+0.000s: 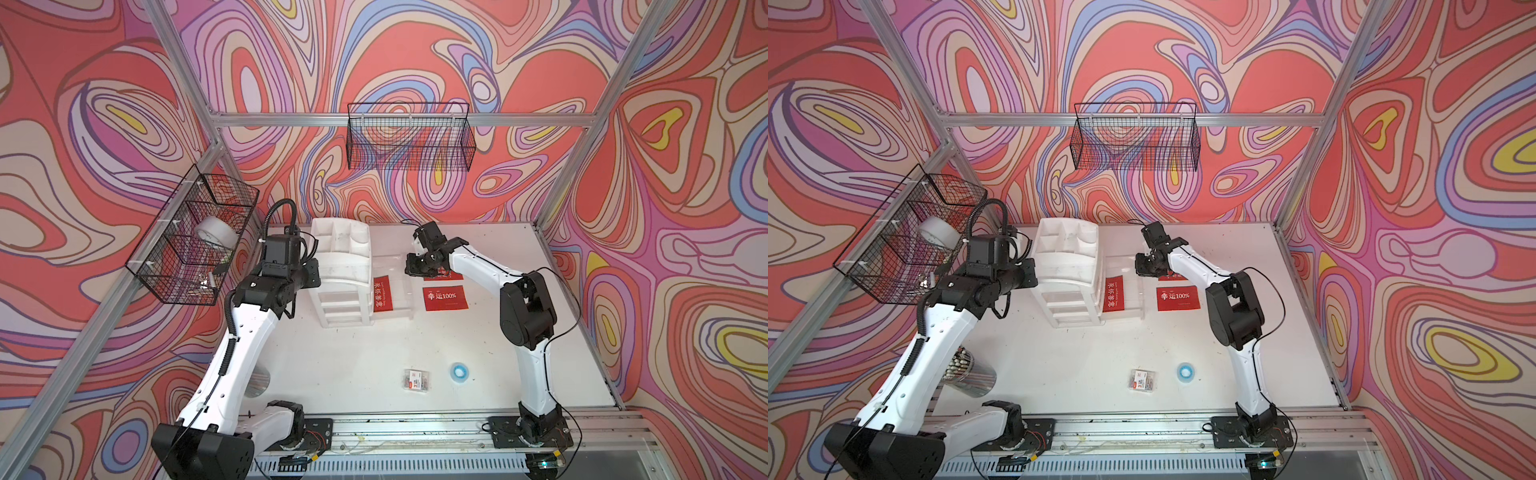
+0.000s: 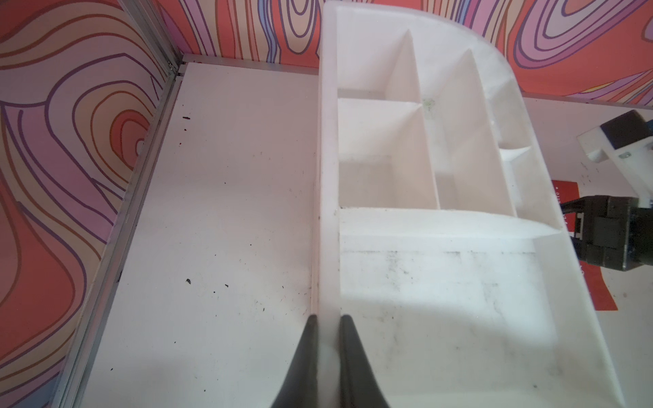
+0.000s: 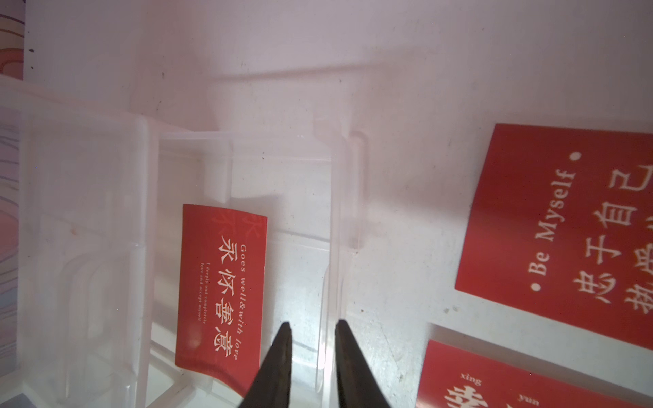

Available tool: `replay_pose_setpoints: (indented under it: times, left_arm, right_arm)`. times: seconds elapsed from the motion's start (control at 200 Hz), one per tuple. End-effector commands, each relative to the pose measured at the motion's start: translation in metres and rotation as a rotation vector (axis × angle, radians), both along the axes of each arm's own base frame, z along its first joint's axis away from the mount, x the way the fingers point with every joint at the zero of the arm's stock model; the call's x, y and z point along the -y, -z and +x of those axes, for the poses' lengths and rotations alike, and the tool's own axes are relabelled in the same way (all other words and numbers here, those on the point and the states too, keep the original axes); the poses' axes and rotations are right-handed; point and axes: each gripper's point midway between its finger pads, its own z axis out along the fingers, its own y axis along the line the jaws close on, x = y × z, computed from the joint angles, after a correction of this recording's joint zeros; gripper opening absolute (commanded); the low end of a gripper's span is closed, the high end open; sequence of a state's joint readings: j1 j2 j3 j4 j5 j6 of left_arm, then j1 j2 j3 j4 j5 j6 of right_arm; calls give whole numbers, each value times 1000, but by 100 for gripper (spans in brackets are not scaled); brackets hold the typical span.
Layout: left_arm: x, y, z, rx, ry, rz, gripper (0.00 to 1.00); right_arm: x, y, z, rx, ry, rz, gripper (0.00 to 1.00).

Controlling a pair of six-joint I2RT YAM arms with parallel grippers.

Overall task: Take the postcards out of the drawer
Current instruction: Open the drawer in the storage box, then pick up the postcard from the drawer.

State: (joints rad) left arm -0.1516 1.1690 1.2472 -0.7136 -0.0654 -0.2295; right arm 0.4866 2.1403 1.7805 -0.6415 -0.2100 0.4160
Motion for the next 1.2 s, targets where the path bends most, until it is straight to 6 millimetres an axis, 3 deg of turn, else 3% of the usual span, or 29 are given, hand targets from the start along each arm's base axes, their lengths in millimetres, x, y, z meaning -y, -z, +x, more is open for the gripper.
replay_pose_setpoints:
  times: [0.0,0.195,0.541,0.916,1.197]
  left_arm:
    - [-4,7,-4,-23,-21,12,0]
    - [-3,8,-2,-24,-15,15,0]
    - [-4,7,-5,-24,-16,24,0]
    - [-4,9,-5,-34,-12,23,0]
    - [-4,11,-5,-38,-11,26,0]
  right_arm:
    - [-10,-31,-3,60,-18,28,24]
    - [-34,-35,-14,63,-55,43,25]
    - [-67,2,-25,-16,-89,47,26]
    - [-72,37,-30,-81,-88,23,30]
    - [-72,52,-29,-108,-78,6,32]
